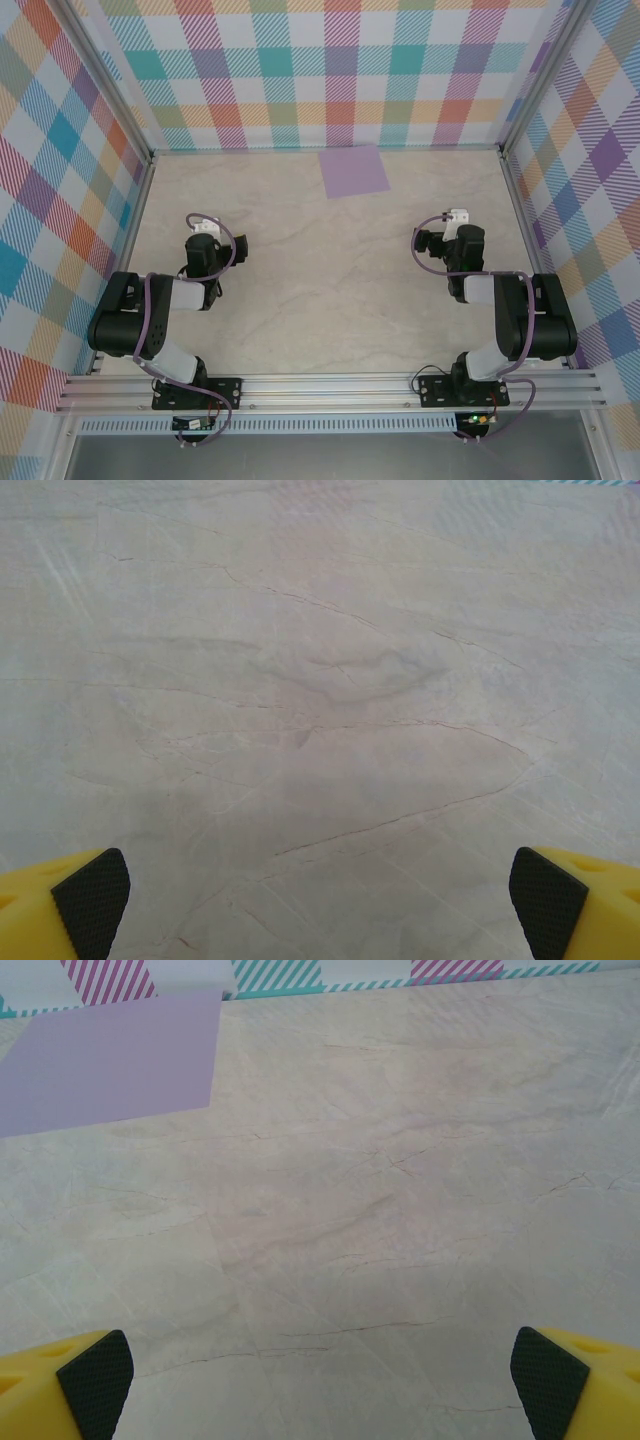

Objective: Fold a paper plane with a square sheet of paper (pick it up from the middle)
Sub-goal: Move the square sheet of paper to the center of the table.

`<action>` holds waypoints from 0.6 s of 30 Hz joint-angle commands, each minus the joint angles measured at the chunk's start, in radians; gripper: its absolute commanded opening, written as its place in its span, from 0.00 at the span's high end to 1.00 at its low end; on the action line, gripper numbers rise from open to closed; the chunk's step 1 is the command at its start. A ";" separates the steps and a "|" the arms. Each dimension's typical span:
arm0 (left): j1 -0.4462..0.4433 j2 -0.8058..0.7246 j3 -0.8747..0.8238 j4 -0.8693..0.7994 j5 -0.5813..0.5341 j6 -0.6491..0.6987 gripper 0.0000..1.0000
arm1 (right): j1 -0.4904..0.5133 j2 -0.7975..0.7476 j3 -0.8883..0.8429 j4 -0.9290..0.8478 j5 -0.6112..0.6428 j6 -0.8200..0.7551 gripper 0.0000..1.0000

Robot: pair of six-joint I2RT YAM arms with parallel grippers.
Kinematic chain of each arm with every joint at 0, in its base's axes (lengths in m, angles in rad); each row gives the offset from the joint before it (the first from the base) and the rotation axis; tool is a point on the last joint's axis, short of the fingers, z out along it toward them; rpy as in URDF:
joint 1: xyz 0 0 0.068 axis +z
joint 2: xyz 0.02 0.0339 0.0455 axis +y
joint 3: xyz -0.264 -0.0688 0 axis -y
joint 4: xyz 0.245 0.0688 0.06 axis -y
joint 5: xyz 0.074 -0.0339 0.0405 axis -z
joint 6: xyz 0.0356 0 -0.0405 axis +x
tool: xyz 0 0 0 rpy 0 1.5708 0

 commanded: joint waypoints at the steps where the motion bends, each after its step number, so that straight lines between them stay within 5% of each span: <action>1: 0.007 -0.001 0.015 0.019 0.016 0.011 0.00 | -0.007 0.008 -0.008 0.044 -0.022 -0.008 0.00; 5: 0.006 -0.058 0.032 -0.059 -0.036 -0.013 0.00 | -0.007 -0.013 -0.005 0.026 -0.025 -0.009 0.00; 11: 0.007 -0.256 0.132 -0.404 -0.106 -0.085 0.00 | -0.006 -0.169 0.056 -0.230 0.007 0.002 0.00; 16: 0.006 -0.360 0.300 -0.799 -0.143 -0.246 0.00 | -0.006 -0.194 0.322 -0.772 -0.005 0.156 0.00; 18: 0.007 -0.382 0.361 -0.922 -0.129 -0.292 0.00 | -0.006 -0.179 0.384 -0.830 -0.042 0.217 0.00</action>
